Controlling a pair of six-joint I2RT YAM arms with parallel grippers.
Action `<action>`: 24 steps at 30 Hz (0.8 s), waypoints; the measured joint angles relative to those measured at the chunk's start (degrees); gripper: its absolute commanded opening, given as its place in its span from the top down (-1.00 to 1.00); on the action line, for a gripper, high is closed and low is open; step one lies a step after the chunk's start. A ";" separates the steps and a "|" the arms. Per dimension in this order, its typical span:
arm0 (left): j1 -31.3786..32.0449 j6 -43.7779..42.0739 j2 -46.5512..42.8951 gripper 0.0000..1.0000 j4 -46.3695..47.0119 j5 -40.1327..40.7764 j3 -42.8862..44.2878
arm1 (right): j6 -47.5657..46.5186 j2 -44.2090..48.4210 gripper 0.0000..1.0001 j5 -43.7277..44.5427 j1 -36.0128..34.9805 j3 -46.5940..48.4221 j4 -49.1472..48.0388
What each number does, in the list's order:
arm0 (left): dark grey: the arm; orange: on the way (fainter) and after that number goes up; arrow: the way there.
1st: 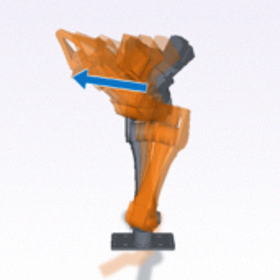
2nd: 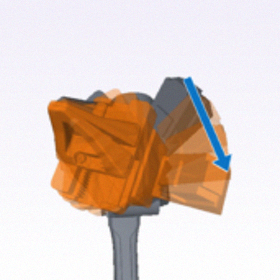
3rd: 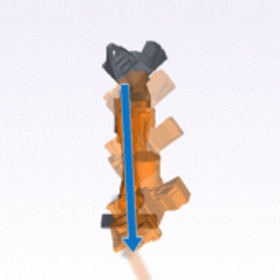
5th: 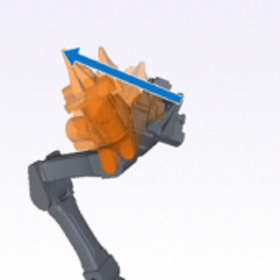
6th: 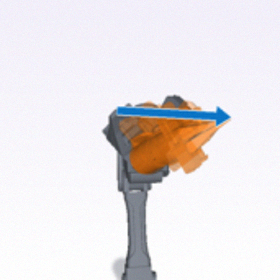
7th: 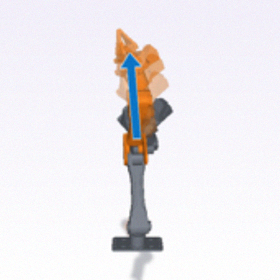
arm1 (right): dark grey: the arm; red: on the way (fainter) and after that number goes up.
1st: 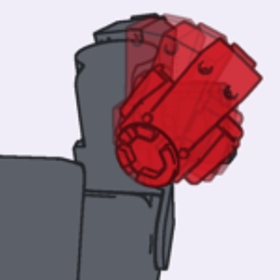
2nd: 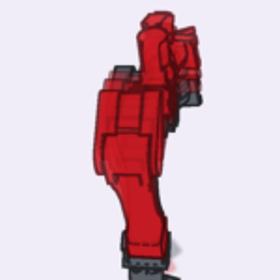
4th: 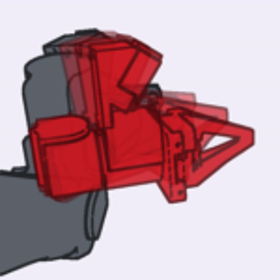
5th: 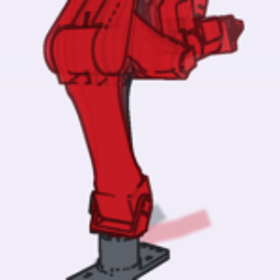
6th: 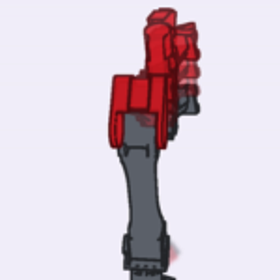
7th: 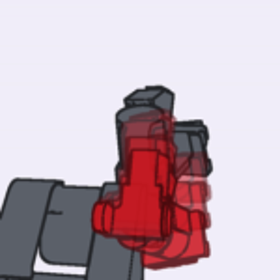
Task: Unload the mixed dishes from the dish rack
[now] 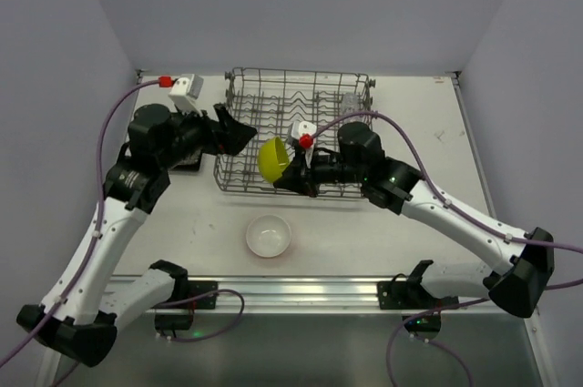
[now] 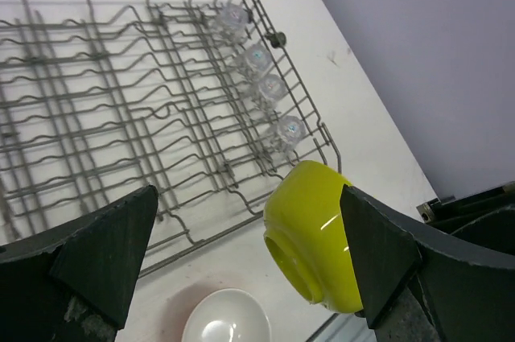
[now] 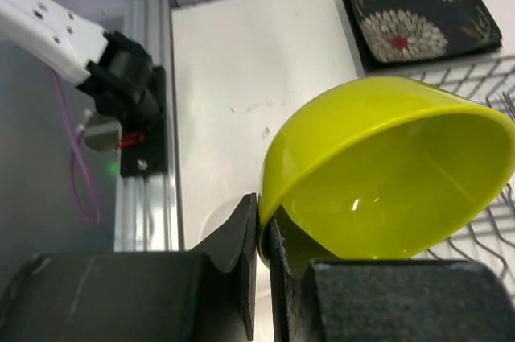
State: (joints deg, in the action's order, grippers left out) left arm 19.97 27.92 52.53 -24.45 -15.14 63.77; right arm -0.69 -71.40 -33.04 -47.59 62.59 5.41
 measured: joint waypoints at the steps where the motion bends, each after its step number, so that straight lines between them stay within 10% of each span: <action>1: 0.17 0.04 2.16 -1.00 0.48 -2.36 1.29 | -2.08 0.72 1.00 1.53 -1.07 0.87 3.52; 17: 14.64 0.15 16.70 -0.75 -4.28 -1.31 5.79 | -9.77 -1.68 1.00 29.66 -14.45 7.34 29.88; 24: 17.20 -0.07 19.19 0.15 -6.60 1.73 5.75 | -10.10 -2.91 1.00 34.84 -15.04 7.87 30.36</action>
State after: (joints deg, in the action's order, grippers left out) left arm 37.17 27.86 71.72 -31.05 -13.41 69.52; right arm -10.79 -74.30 1.80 -62.63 70.46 35.77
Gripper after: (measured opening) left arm 0.610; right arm 0.083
